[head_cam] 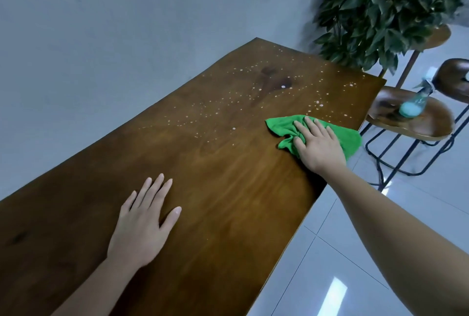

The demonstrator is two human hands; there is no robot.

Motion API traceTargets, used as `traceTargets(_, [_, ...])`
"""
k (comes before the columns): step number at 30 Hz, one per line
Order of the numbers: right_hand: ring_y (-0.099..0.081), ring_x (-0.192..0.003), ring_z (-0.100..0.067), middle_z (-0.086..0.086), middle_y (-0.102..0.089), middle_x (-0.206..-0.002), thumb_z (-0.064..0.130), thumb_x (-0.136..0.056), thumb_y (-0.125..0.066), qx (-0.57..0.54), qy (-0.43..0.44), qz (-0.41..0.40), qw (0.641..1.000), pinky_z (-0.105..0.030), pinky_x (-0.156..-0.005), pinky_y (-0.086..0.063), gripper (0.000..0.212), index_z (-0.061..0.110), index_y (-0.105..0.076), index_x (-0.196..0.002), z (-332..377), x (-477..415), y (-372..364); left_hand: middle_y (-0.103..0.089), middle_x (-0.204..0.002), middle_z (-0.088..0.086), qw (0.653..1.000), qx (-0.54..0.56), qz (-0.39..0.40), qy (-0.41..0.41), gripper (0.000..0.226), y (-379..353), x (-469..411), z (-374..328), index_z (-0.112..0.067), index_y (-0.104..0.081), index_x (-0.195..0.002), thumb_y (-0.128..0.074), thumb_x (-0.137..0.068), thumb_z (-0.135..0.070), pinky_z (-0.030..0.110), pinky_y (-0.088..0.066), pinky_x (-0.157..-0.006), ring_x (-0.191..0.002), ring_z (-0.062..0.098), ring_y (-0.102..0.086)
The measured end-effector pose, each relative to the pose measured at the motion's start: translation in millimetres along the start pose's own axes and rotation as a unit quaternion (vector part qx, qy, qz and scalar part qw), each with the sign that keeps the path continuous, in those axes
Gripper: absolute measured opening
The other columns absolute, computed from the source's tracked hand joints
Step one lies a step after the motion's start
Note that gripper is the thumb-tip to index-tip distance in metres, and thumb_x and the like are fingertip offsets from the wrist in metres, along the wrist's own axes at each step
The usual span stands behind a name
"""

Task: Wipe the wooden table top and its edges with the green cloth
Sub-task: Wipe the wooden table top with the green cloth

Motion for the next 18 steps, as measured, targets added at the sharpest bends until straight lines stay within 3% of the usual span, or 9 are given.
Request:
traceTargets(9, [0.005,-0.172,-0.029,-0.002,0.001,-0.186,0.06,-0.11,-0.013,0.004,-0.07,0.014,0.997,-0.053,-0.138,0.001,0.073,0.032,-0.008,-0.177,45.0,-14.8,-5.3,0.002,-0.186,-0.018,1.0,-0.002,0.002,0.009,0.082,-0.7,-0.8,0.3,-0.042,-0.01,-0.178,-0.006,-0.105,-0.081,0.045,-0.005,-0.14,-0.171,0.007,0.008])
traceTargets(18, [0.011,-0.171,-0.034,-0.004,0.006,-0.185,0.06,-0.108,-0.005,0.005,0.103,0.059,0.993,-0.058,-0.137,0.004,0.075,0.029,-0.002,-0.176,231.9,35.8,-51.4,0.006,-0.186,-0.019,1.0,-0.014,-0.001,0.008,0.081,-6.5,-3.9,4.8,-0.045,-0.005,-0.177,0.0,-0.106,-0.083,0.041,-0.002,-0.139,-0.171,0.006,0.011])
Point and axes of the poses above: each hand's wrist, its own x-axis away from the middle knuckle, its own y-axis out of the back of the hand, z = x × y, the point moved 4 cm from there along -x, towards the middle knuckle
